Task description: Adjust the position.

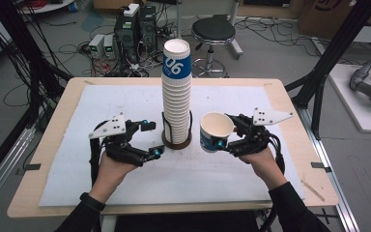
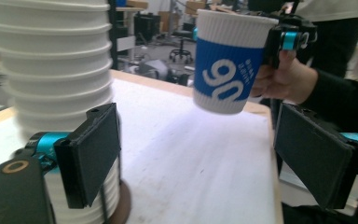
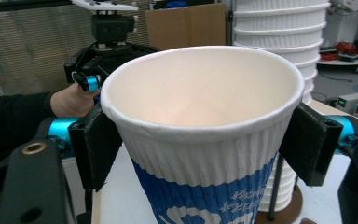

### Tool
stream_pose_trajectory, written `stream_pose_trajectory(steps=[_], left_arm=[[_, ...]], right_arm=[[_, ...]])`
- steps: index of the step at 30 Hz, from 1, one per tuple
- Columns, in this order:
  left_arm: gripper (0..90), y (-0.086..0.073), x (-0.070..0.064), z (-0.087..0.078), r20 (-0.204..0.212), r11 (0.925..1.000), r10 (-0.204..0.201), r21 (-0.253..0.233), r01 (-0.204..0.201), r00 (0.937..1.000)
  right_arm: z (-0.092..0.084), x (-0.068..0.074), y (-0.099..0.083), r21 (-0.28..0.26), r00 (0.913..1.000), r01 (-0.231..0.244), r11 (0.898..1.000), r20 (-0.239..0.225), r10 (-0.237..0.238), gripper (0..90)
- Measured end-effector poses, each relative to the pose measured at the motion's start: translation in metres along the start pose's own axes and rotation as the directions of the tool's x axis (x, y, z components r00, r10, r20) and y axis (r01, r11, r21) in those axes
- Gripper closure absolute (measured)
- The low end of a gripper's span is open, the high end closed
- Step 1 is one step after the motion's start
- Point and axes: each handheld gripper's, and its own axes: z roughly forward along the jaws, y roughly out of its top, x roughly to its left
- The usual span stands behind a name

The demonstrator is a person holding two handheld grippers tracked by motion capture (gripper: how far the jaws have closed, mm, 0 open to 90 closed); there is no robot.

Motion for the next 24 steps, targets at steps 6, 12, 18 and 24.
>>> stream_pose_trajectory(steps=[6, 12, 18, 24], left_arm=[[14.6, -0.003, 0.002, -0.017, -0.051, 0.9994, 0.034, -0.004, -0.034, 0.9981], [14.7, -0.003, 0.004, -0.024, -0.082, 0.9991, 0.039, -0.013, -0.040, 0.9959], [14.6, -0.004, 0.005, -0.020, -0.085, 0.9992, 0.038, -0.011, -0.039, 0.9957], [14.6, -0.005, 0.004, -0.016, -0.088, 0.9987, 0.051, 0.004, -0.050, 0.9949]], right_arm=[[-0.006, -0.004, -0.001, -0.003, 0.9999, -0.001, 1.000, 0.013, 0.001, 21.8], [-0.008, -0.005, -0.001, -0.006, 0.9998, -0.004, 1.000, 0.022, 0.005, 21.8], [-0.011, -0.005, 0.000, -0.011, 0.9996, -0.002, 1.000, 0.028, 0.003, 21.8], [-0.014, -0.006, 0.000, -0.016, 0.9995, -0.002, 1.000, 0.031, 0.002, 21.8]])
